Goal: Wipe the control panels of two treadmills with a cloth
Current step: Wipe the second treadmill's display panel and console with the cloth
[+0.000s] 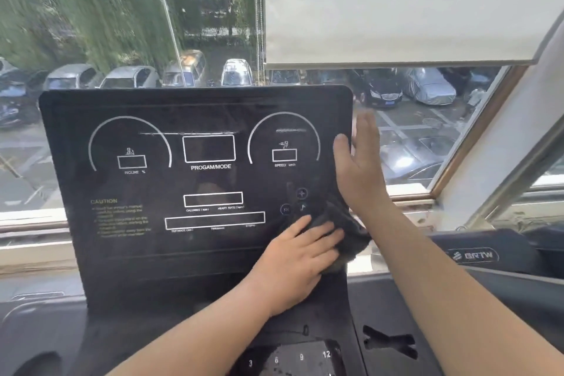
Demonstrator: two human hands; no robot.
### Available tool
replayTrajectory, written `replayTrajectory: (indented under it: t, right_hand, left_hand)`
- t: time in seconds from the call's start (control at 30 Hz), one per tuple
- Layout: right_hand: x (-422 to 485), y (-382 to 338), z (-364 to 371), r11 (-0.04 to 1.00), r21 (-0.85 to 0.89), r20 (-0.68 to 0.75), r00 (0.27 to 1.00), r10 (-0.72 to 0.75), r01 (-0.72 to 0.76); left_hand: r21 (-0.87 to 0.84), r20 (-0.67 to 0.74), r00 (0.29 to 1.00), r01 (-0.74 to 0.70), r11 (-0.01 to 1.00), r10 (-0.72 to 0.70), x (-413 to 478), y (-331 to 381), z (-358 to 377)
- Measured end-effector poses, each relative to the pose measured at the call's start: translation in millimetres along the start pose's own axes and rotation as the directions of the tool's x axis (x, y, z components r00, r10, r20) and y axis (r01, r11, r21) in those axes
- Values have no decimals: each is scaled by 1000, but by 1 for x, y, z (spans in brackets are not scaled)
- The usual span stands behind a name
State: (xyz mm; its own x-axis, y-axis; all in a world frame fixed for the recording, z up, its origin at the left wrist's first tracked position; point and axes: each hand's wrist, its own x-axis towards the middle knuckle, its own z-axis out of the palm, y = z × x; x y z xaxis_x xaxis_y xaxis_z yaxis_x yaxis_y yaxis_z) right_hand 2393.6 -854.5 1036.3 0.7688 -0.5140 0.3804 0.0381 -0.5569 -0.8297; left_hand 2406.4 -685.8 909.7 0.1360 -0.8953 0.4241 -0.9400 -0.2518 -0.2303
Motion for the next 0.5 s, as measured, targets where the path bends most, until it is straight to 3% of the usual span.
replayTrajectory:
  t: [0.1,0.17,0.27,0.37,0.43,0.5]
  right_hand:
    - [-24,29,2,957,163,102,969,225,-240]
    - [-28,42,0,911,234,189,935,299,-339]
    - [-26,40,-7,835,358,208,907,366,-419]
    - [-30,36,-7,834,355,219,905,365,-422]
    - [-33,43,-4,837,345,221,904,367,-424]
    - [-37,46,-3,806,385,222,893,392,-450]
  left_hand:
    - [3,97,978,-187,982,186,-5,-18,-5]
    - [54,48,983,-182,982,179,18,-44,-23]
    - [162,-116,993,52,985,-33,64,-79,-58]
    - [83,-279,912,335,939,-300,97,-85,-79]
    - [-1,-306,865,417,909,-397,103,-75,-74]
    - [-12,-271,884,392,920,-381,94,-55,-58]
